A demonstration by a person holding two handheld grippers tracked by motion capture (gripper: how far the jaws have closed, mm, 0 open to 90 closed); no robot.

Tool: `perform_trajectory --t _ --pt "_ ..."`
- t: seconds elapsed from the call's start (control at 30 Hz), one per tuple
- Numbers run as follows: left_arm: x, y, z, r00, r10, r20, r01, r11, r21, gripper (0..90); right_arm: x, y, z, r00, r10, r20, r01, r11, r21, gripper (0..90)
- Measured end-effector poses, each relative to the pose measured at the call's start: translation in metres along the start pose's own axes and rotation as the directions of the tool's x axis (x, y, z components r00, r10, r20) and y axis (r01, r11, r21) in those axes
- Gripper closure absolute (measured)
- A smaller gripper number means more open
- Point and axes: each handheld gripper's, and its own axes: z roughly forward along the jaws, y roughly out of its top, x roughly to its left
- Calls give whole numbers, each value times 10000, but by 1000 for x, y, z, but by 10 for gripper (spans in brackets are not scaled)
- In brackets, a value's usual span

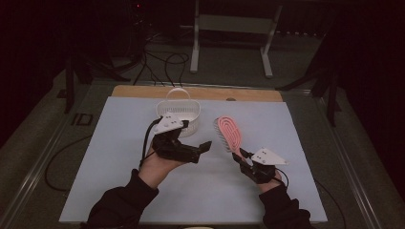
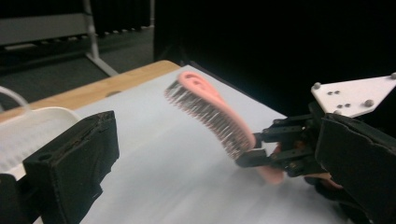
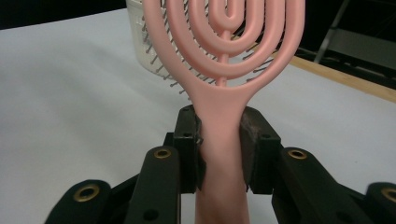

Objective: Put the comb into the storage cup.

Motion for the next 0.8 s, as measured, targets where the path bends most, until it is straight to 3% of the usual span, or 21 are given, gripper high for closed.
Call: perform_trajectory --t 0.33,0.43,0.67,0.7,0.73,0.8 --pt "-10 0 45 9948 -994 208 983 9940 475 4 0 0 0 10000 18 32 -18 10000 -47 707" --pt "-11 -2 64 9882 -1510 267 1484 9855 817 14 0 0 0 10000 -7 49 7 10000 -20 707" --pt "-9 -6 81 9810 -1928 197 1898 9765 1024 86 -1 0 -1 10000 -15 74 16 10000 -72 707" --pt "-6 -8 85 9761 -2166 202 2135 9716 1017 107 -1 0 -1 10000 -20 57 20 10000 -65 707" --pt "-6 -8 85 9761 -2166 202 2135 9716 1017 134 -1 0 -1 10000 -20 57 20 10000 -65 707" --pt "-3 -11 90 9690 -2469 125 2450 9658 848 156 0 0 0 10000 -2 69 3 10000 -64 707"
